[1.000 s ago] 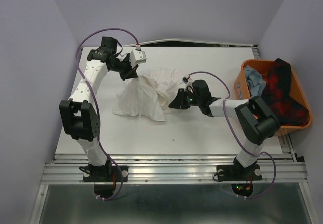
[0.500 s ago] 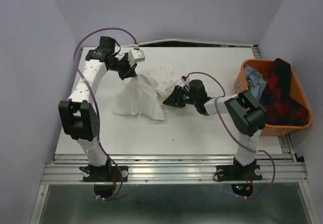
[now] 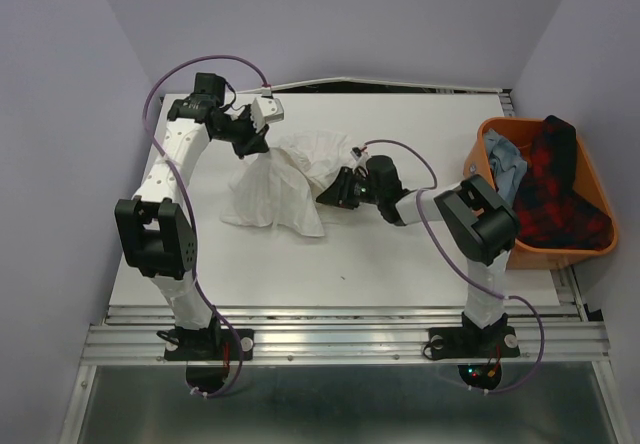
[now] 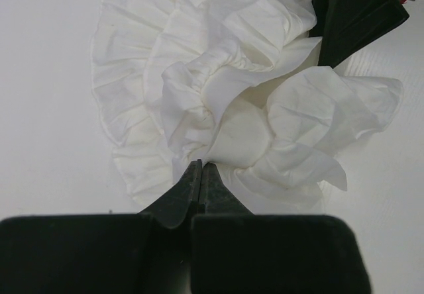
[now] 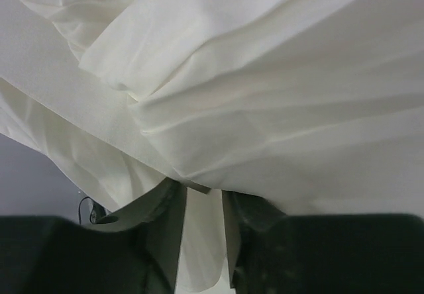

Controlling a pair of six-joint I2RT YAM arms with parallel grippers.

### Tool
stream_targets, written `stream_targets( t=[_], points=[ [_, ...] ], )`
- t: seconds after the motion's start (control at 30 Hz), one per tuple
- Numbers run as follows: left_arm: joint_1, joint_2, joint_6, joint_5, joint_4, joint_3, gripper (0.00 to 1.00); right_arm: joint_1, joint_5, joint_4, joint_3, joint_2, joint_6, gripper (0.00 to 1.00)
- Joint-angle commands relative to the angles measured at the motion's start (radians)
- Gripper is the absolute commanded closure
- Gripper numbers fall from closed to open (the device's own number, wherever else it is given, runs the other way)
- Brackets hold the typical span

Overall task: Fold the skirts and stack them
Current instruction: Flatten the skirt out

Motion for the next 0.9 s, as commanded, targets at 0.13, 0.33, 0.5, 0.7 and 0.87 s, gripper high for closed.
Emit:
stream_targets(
  t=[0.13,0.33,0.5,0.7,0.87],
  points=[
    [0.016,-0.085,-0.037,0.020,0.024,-0.035,1.00,-0.003,0.199,-0.067,0.067,-0.043,-0.104,0.95],
    [0.065,-0.251,-0.116,-0.115,0.204,-0.138,1.00,-0.152,0.176,-0.329,0.156,-0.233,-0.329,0.99],
    [0.069,-0.398,-0.016,-0.183,0.280,-0.210,1.00,-0.240,0.241,-0.683,0.352,-0.356,-0.651,0.99],
    [0.052,-0.528,0.030,-0.197,0.326,-0.247,1.00,-0.250,0.384,-0.845,0.454,-0.486,-0.929,0.99],
    [-0.066,-0.653,0.179,-0.223,0.244,-0.337,1.00,-0.250,0.378,-1.007,0.529,-0.550,-1.047,0.99]
  ],
)
